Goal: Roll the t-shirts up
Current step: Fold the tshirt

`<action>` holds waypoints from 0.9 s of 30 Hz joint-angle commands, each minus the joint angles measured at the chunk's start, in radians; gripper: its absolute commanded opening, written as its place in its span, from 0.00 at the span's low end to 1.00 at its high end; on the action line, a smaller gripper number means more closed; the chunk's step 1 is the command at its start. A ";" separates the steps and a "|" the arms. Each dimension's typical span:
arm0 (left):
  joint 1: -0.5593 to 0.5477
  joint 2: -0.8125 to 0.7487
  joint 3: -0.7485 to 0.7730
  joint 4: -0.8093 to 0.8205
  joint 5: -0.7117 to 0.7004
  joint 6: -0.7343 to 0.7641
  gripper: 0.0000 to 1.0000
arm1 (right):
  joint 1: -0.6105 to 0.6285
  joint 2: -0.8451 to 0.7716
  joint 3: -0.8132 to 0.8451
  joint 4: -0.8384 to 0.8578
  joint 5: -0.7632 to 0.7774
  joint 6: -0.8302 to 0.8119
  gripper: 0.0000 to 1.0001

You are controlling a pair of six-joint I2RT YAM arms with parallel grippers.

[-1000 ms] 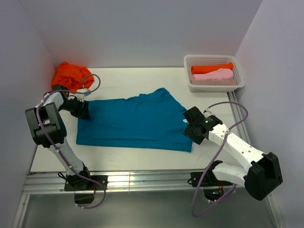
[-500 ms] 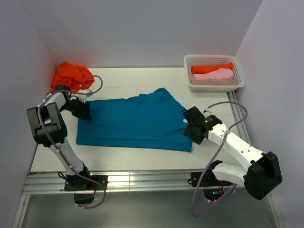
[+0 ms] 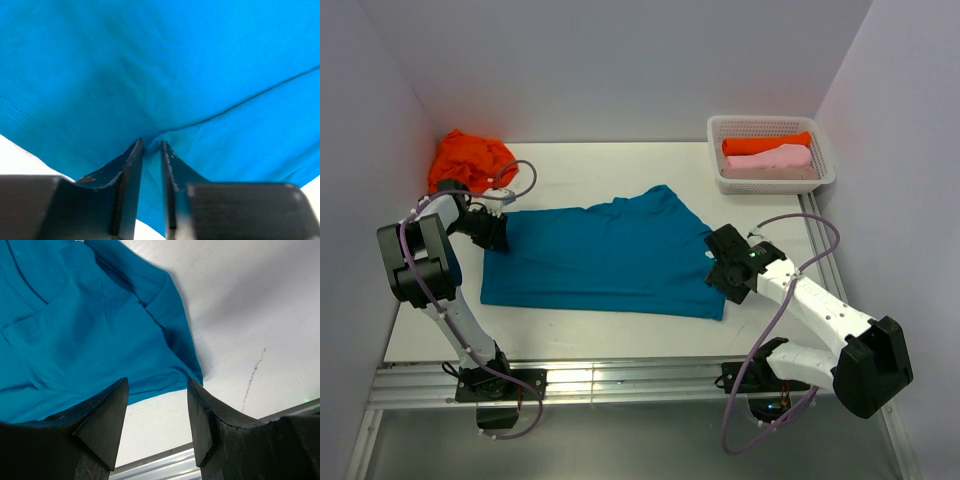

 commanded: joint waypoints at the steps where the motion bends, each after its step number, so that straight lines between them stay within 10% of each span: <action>1: -0.003 0.001 0.005 -0.013 0.003 0.008 0.25 | 0.006 0.010 0.016 0.010 0.023 -0.004 0.57; 12: -0.002 -0.088 -0.020 -0.028 -0.013 0.002 0.00 | 0.008 -0.002 0.005 0.008 0.032 -0.010 0.57; 27: 0.070 -0.146 0.008 -0.100 -0.047 0.001 0.00 | 0.002 -0.034 -0.036 0.031 0.047 -0.035 0.58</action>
